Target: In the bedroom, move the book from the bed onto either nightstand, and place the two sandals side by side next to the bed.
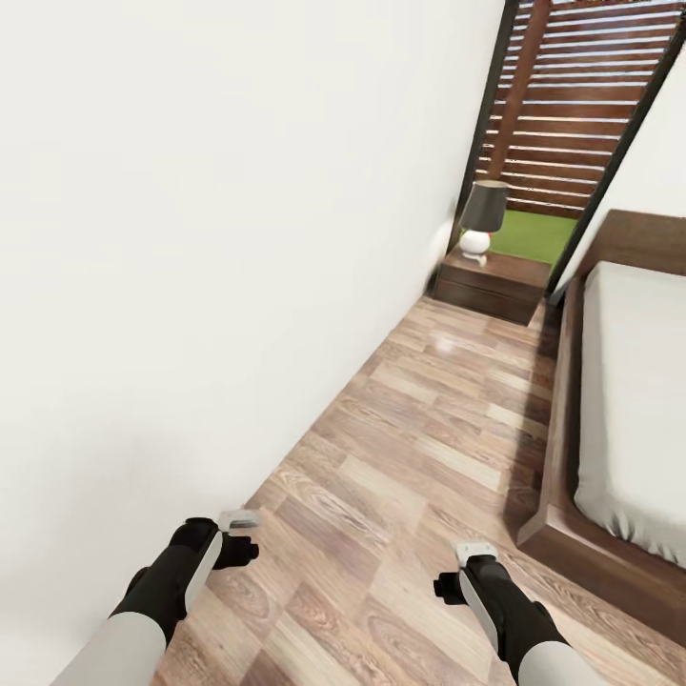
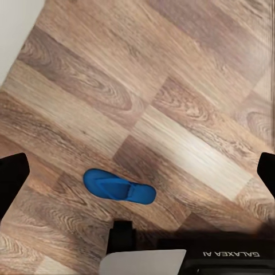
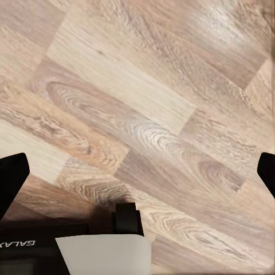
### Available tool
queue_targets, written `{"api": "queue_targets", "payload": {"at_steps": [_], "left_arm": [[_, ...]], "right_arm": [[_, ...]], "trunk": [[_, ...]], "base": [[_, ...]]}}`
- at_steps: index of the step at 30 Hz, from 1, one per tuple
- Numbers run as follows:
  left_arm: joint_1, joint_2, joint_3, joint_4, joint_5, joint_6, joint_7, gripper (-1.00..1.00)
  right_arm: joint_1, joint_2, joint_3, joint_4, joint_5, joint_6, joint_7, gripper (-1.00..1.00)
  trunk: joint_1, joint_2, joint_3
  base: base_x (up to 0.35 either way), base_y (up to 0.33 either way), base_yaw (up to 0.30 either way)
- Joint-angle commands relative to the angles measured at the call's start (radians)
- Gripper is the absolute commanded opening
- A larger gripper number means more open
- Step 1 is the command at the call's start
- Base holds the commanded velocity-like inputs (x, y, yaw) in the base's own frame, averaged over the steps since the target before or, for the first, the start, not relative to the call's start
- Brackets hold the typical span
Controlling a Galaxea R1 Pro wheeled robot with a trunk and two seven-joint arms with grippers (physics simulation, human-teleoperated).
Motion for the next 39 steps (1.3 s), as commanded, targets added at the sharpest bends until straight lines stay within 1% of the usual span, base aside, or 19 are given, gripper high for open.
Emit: {"api": "queue_targets", "payload": {"at_steps": [1,6,11,17,27,39], "left_arm": [[0.0,0.0,0.0,-0.002,0.004,0.005,0.002,1.0],[0.0,0.0,0.0,-0.002,0.004,0.005,0.002,1.0],[0.0,0.0,0.0,-0.002,0.004,0.005,0.002,1.0],[0.0,0.0,-0.002,-0.002,0.004,0.005,0.003,1.0],[0.0,0.0,-0.002,-0.002,0.004,0.005,0.002,1.0],[0.0,0.0,-0.002,-0.002,0.004,0.005,0.002,1.0]], "right_arm": [[-0.001,0.0,0.001,-0.001,0.001,0.005,-0.003,1.0],[-0.001,0.0,0.001,-0.001,0.001,0.005,-0.003,1.0],[-0.001,0.0,0.001,-0.001,0.001,0.006,-0.003,1.0],[-0.001,0.0,0.001,-0.001,0.001,0.006,-0.003,1.0],[-0.001,0.0,0.001,-0.001,0.001,0.007,-0.003,1.0],[-0.001,0.0,0.001,-0.001,0.001,0.007,-0.003,1.0]], "trunk": [[0.0,0.0,-0.001],[0.0,0.0,-0.001],[0.0,0.0,-0.001],[0.0,0.0,-0.001],[0.0,0.0,-0.001],[0.0,0.0,-0.001]], "base": [[0.001,0.006,-0.277],[0.0,0.002,-0.26],[0.0,0.0,-0.12],[-0.043,0.032,-0.03],[-0.181,0.13,-0.005],[-0.011,0.008,-0.003]]}}
